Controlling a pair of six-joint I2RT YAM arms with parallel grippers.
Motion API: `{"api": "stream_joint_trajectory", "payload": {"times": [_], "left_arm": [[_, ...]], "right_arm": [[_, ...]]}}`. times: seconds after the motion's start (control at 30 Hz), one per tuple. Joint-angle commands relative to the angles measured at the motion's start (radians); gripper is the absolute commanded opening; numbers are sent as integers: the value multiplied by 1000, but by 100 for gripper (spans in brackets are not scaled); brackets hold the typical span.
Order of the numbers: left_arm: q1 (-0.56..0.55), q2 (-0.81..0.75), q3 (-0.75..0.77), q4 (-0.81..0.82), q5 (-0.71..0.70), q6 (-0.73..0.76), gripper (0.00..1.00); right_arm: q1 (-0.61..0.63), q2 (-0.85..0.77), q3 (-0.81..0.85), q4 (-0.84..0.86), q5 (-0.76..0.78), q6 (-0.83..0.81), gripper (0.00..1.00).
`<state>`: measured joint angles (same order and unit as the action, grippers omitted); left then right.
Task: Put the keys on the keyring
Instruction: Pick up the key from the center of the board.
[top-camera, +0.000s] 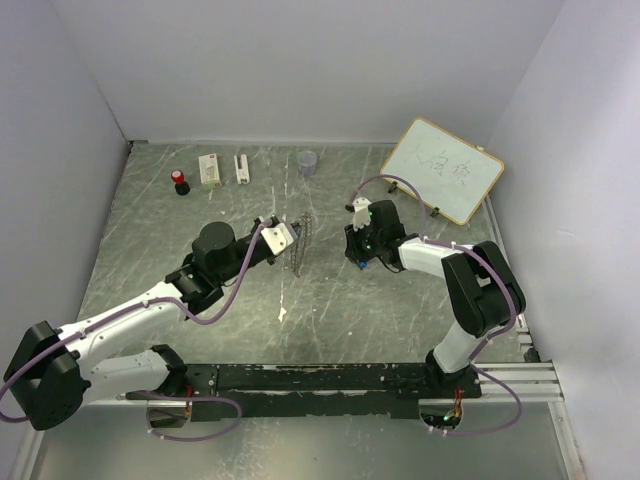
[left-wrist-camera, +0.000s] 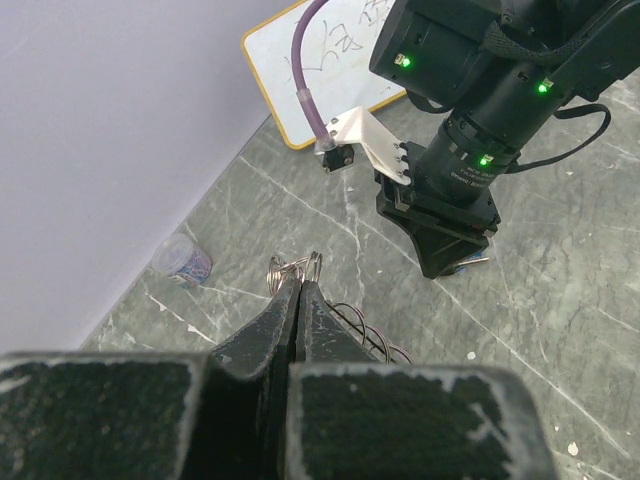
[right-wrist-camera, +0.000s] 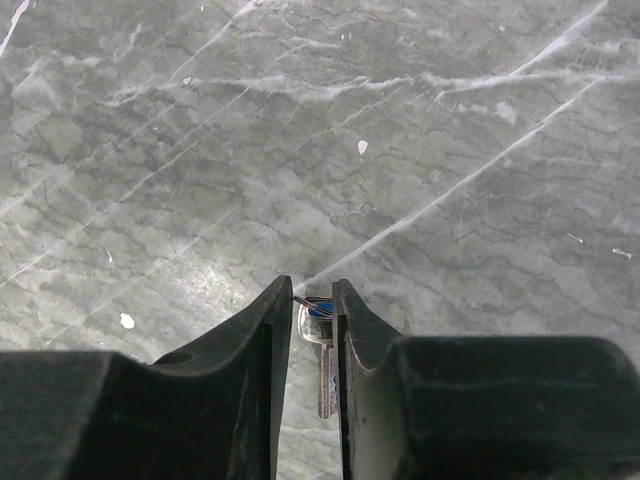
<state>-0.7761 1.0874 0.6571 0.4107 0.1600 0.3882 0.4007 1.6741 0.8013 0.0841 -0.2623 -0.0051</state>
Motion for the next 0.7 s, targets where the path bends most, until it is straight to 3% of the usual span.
{"api": "stream_joint_trajectory", "payload": {"times": [0.0, 0.23, 0.5, 0.67], "left_arm": [[-5, -24, 1, 17, -9, 4, 7], [-6, -23, -1, 15, -8, 5, 7], [-5, -24, -1, 15, -6, 2, 7], [-5, -27, 8, 6, 5, -2, 7]], "right_arm": [[-8, 9, 19, -14, -5, -8, 21], [-8, -3, 16, -7, 7, -4, 0], [-8, -59, -11, 22, 11, 0, 0], [-7, -197, -73, 84, -50, 0, 0]]}}
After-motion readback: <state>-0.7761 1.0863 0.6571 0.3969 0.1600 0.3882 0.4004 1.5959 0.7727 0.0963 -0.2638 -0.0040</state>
